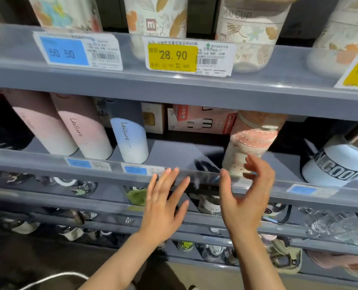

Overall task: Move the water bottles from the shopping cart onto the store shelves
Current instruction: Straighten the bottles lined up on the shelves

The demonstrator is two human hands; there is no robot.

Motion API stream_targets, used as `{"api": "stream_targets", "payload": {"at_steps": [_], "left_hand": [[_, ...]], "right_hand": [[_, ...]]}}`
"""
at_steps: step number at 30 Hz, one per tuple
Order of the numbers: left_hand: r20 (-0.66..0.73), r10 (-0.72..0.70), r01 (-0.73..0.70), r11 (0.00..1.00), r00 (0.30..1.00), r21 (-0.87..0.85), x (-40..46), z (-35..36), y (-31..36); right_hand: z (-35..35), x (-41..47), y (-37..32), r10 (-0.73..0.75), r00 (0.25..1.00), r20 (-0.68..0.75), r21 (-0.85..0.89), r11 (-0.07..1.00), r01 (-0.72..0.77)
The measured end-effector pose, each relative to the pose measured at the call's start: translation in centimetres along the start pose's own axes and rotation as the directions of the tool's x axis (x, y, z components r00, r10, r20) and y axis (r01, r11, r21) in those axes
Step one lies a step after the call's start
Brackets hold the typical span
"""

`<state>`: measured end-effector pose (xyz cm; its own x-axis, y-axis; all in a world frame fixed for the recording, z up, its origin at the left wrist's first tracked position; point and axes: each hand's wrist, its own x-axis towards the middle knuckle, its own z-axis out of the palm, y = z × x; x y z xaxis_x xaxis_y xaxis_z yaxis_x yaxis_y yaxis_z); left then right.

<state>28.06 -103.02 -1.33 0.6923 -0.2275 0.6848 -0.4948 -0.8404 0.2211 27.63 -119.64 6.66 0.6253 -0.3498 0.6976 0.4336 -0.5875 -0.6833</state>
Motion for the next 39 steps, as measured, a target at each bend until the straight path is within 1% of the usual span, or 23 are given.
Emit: {"api": "stream_targets", "payload": {"at_steps": [2,4,6,7,9,10,12,13,16,18,19,21,23,25,28,34,36,39], "left_hand": [[-0.071,-0.13,0.127,0.991,0.989,-0.044,-0.5,-2.2,-2.7],[-0.142,-0.234,0.223,0.971,0.962,-0.092,-0.8,-4.9,-6.0],[-0.214,-0.348,0.314,0.933,0.913,-0.179,-0.6,-7.7,-9.3],[-0.241,-0.408,0.352,0.904,0.881,-0.243,-0.2,-9.1,-10.8],[-0.271,-0.484,0.381,0.854,0.832,-0.354,0.8,-11.3,-13.3],[-0.286,-0.479,0.364,0.854,0.83,-0.373,1.4,-12.1,-14.3],[-0.306,-0.431,0.309,0.874,0.849,-0.374,2.4,-12.9,-16.0],[-0.295,-0.426,0.302,0.872,0.855,-0.386,2.9,-13.1,-16.5],[-0.219,-0.464,0.337,0.831,0.858,-0.442,4.0,-13.2,-17.2],[-0.199,-0.455,0.339,0.836,0.868,-0.43,4.3,-12.9,-17.3],[-0.188,-0.458,0.346,0.834,0.869,-0.429,4.5,-12.8,-17.2],[-0.138,-0.507,0.411,0.807,0.851,-0.424,4.9,-12.8,-17.0],[-0.11,-0.538,0.474,0.809,0.836,-0.347,5.1,-12.6,-16.6],[-0.112,-0.553,0.505,0.812,0.825,-0.293,5.4,-12.4,-16.2],[-0.078,-0.641,0.596,0.746,0.763,-0.297,6.3,-12.2,-15.9],[-0.054,-0.692,0.657,0.704,0.72,-0.271,7.1,-12.0,-15.9],[-0.051,-0.68,0.65,0.718,0.731,-0.251,7.2,-11.8,-15.8],[-0.058,-0.623,0.595,0.766,0.78,-0.243,7.4,-11.4,-15.0]], "right_hand": [[2.4,-1.1,-2.4,0.036,0.99,0.139,0.049,0.998,-0.043],[5.7,-1.6,-4.7,0.081,0.964,0.254,0.043,0.995,-0.095],[9.4,-1.0,-7.0,0.166,0.921,0.353,0.028,0.982,-0.187],[11.3,-0.6,-8.0,0.206,0.902,0.38,0.013,0.974,-0.228],[14.6,0.2,-9.7,0.26,0.896,0.359,-0.027,0.963,-0.268],[15.9,0.4,-10.4,0.285,0.902,0.325,-0.047,0.957,-0.285],[17.9,0.2,-11.3,0.316,0.912,0.264,-0.098,0.949,-0.3],[18.6,-0.1,-11.6,0.322,0.915,0.245,-0.121,0.946,-0.3],[20.0,-0.8,-11.9,0.373,0.895,0.246,-0.14,0.927,-0.347],[20.2,-0.9,-11.7,0.395,0.886,0.244,-0.156,0.917,-0.366],[20.1,-0.9,-11.7,0.402,0.884,0.24,-0.167,0.914,-0.371],[19.5,-0.8,-11.4,0.416,0.88,0.228,-0.177,0.907,-0.382],[18.4,-0.5,-10.8,0.42,0.884,0.206,-0.182,0.904,-0.387],[17.1,-0.2,-9.8,0.415,0.893,0.175,-0.184,0.905,-0.385],[15.1,0.5,-8.4,0.414,0.902,0.126,-0.194,0.902,-0.386],[12.7,1.5,-6.5,0.418,0.905,0.084,-0.205,0.896,-0.395],[12.6,1.6,-6.3,0.415,0.905,0.099,-0.215,0.896,-0.387],[12.7,1.5,-6.2,0.391,0.911,0.129,-0.243,0.903,-0.353]]}}
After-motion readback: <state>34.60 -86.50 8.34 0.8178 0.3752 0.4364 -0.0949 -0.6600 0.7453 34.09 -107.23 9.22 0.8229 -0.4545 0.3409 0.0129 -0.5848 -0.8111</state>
